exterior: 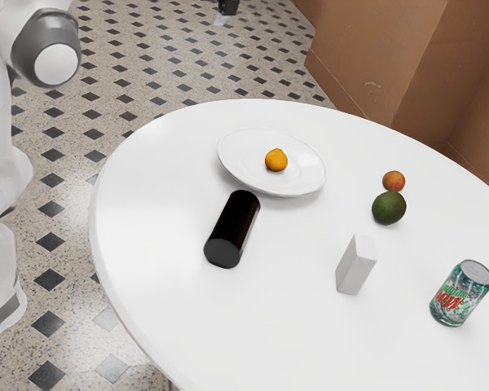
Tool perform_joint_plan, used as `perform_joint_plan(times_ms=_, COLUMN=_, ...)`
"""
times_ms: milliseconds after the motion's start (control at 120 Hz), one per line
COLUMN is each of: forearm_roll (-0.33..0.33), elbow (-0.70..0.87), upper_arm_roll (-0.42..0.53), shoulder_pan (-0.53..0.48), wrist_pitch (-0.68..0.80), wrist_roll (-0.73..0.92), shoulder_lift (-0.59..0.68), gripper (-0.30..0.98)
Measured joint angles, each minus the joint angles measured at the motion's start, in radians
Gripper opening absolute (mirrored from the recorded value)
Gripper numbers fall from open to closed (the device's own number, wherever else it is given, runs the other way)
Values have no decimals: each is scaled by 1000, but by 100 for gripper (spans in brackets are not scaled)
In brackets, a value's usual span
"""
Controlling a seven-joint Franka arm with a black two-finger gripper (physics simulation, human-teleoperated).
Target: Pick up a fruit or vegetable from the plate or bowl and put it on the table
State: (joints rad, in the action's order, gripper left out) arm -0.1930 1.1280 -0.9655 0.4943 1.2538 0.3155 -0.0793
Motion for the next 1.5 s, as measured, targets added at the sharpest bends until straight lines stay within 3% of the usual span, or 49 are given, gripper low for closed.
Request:
perform_joint_plan(times_ms=167, forearm_roll=24, elbow=9, upper_arm_roll=-3, shoulder_pan=86, wrist_pitch=-49, wrist_roll=10, shoulder_lift=-2, gripper=67)
perform_joint_plan(times_ms=333, forearm_roll=41, elbow=5, upper_arm_roll=-6, shoulder_pan=70, wrist_pitch=-69, wrist_roll=20, shoulder_lift=1, gripper=67)
perform_joint_plan(times_ms=417, forearm_roll=51, elbow=94, upper_arm_roll=44, shoulder_pan=121, wrist_pitch=-71, wrist_roll=17, shoulder_lift=134, gripper=67)
perform_joint_plan(times_ms=450, forearm_roll=19, elbow=185, upper_arm_roll=68, shoulder_pan=190, wrist_pitch=-65, wrist_roll=7, shoulder_lift=264, gripper=66)
perform_joint_plan(times_ms=517, forearm_roll=-107, elbow=354, upper_arm_roll=81, shoulder_pan=376, wrist_pitch=-57, wrist_roll=-32, shoulder_lift=533, gripper=67)
perform_joint_plan(times_ms=575, forearm_roll=-192, elbow=453, upper_arm_roll=61, shoulder_pan=452, wrist_pitch=-52, wrist_roll=-74, shoulder_lift=644, gripper=67)
perform_joint_plan(times_ms=675, forearm_roll=-268, elbow=488, upper_arm_roll=28, shoulder_pan=490, wrist_pitch=-48, wrist_roll=-136, shoulder_lift=646, gripper=67)
perform_joint_plan(times_ms=725, forearm_roll=-291, elbow=473, upper_arm_roll=-54, shoulder_pan=588, wrist_pitch=-34, wrist_roll=-163, shoulder_lift=638, gripper=67)
perform_joint_plan(times_ms=792, forearm_roll=-311, elbow=475, upper_arm_roll=-118, shoulder_pan=659, wrist_pitch=5, wrist_roll=-196, shoulder_lift=632, gripper=67)
perform_joint_plan(times_ms=917, forearm_roll=-330, elbow=505, upper_arm_roll=-146, shoulder_pan=693, wrist_pitch=97, wrist_roll=-249, shoulder_lift=644, gripper=67)
perform_joint_plan(times_ms=1075, forearm_roll=-446, elbow=513, upper_arm_roll=-258, shoulder_pan=866, wrist_pitch=188, wrist_roll=-299, shoulder_lift=883, gripper=67)
perform_joint_plan(times_ms=1150, forearm_roll=-483, elbow=519, upper_arm_roll=-296, shoulder_pan=925, wrist_pitch=220, wrist_roll=-317, shoulder_lift=931, gripper=66)
perform_joint_plan(times_ms=1283, forearm_roll=-515, elbow=536, upper_arm_roll=-372, shoulder_pan=1009, wrist_pitch=269, wrist_roll=-341, shoulder_lift=906, gripper=66)
perform_joint_plan(times_ms=1500, forearm_roll=-563, elbow=537, upper_arm_roll=-378, shoulder_pan=1031, wrist_pitch=280, wrist_roll=-350, shoulder_lift=825, gripper=66)
